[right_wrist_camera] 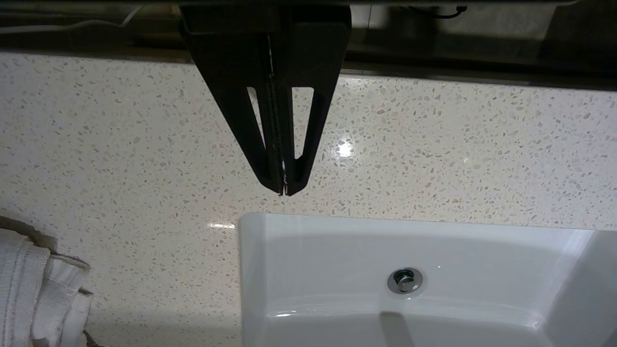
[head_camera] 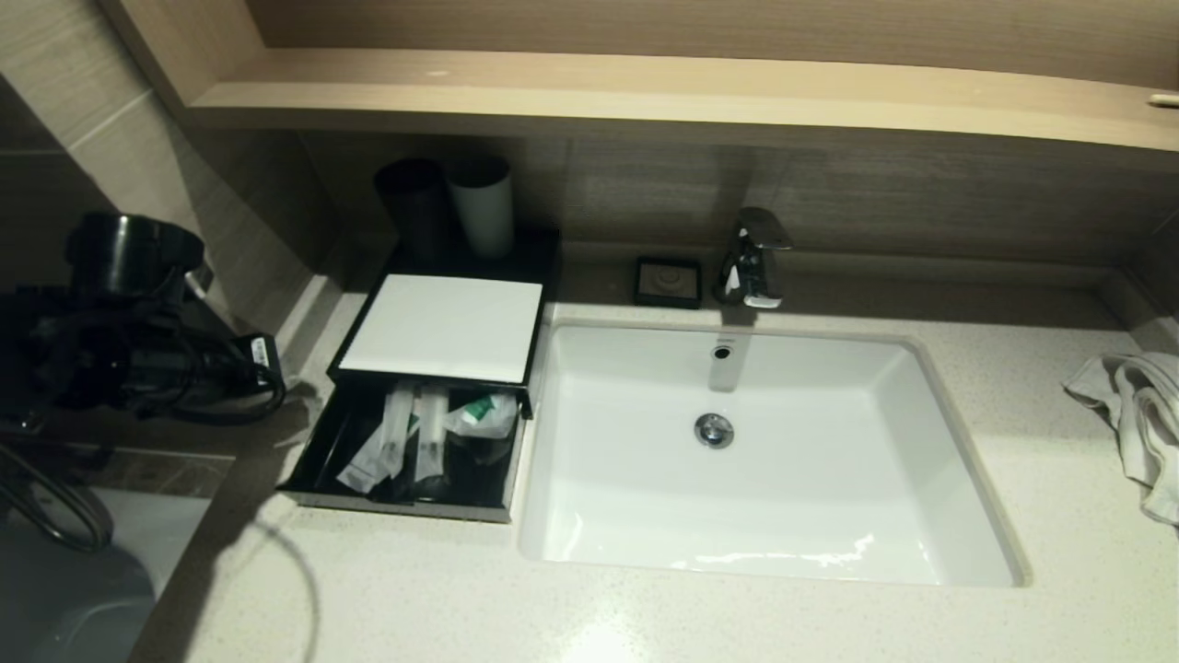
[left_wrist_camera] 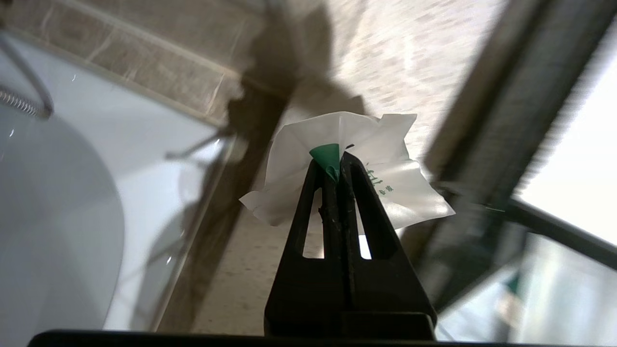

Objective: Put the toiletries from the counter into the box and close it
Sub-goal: Pick up the bathroom toiletry, then place the bathroom toiletry into the drawer

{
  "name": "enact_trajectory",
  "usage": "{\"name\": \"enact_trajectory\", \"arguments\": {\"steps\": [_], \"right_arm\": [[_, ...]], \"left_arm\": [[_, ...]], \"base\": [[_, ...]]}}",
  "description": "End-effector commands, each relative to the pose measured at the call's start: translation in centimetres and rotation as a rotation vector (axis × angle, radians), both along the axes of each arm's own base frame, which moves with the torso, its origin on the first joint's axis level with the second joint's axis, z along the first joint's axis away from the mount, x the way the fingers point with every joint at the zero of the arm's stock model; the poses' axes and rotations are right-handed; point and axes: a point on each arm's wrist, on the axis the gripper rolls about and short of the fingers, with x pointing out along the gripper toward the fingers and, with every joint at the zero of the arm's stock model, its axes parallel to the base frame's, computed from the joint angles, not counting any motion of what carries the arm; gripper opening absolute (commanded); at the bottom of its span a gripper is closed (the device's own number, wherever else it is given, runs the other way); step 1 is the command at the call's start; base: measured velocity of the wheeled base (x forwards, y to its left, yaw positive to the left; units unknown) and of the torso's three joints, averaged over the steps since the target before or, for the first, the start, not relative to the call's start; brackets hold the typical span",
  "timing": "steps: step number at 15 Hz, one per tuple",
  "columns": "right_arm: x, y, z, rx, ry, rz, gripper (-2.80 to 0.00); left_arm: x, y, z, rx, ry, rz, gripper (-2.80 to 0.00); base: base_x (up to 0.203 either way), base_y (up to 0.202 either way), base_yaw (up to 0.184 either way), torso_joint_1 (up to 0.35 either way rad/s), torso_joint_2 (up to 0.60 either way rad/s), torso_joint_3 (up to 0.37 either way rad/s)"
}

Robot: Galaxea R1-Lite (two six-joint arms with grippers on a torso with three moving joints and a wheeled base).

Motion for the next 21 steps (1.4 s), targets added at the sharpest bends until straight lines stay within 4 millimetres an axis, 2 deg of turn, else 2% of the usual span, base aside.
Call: {"name": "enact_trajectory", "arguments": {"steps": [1,3,6,9,13,17,21], "right_arm": [[0.0,0.0,0.0,-0.001,0.0,0.001,-2.8],[0.0,0.0,0.0,-0.001,0.0,0.001,-2.8],[0.0,0.0,0.0,-0.001,0.0,0.001,-2.8],[0.0,0.0,0.0,-0.001,0.0,0.001,-2.8],[0.0,0.0,0.0,-0.001,0.0,0.001,-2.8],[0.0,0.0,0.0,-0.001,0.0,0.001,-2.8],[0.0,0.0,0.0,-0.001,0.0,0.001,-2.8]], "left_arm": [[-1.7,-0.8,2.6,0.001,-0.091,-0.027,-2.8],[-3.1,-1.9,4.2,-0.005,-0.148,-0.076,-2.8],[-5.3,-4.6,6.0,-0.025,-0.209,-0.195,-2.8],[-7.0,-7.0,6.2,-0.036,-0.201,-0.305,-2.8],[-9.7,-10.1,4.9,-0.038,-0.131,-0.462,-2.8],[-12.1,-13.1,2.3,0.019,-0.041,-0.575,-2.8],[-12.2,-14.6,0.5,0.049,0.025,-0.625,-2.8]], "base": [[0.0,0.0,0.0,0.0,0.0,0.0],[0.0,0.0,0.0,0.0,0.0,0.0],[0.0,0.0,0.0,0.0,0.0,0.0],[0.0,0.0,0.0,0.0,0.0,0.0],[0.0,0.0,0.0,0.0,0.0,0.0],[0.0,0.0,0.0,0.0,0.0,0.0],[0.0,0.0,0.0,0.0,0.0,0.0]]}}
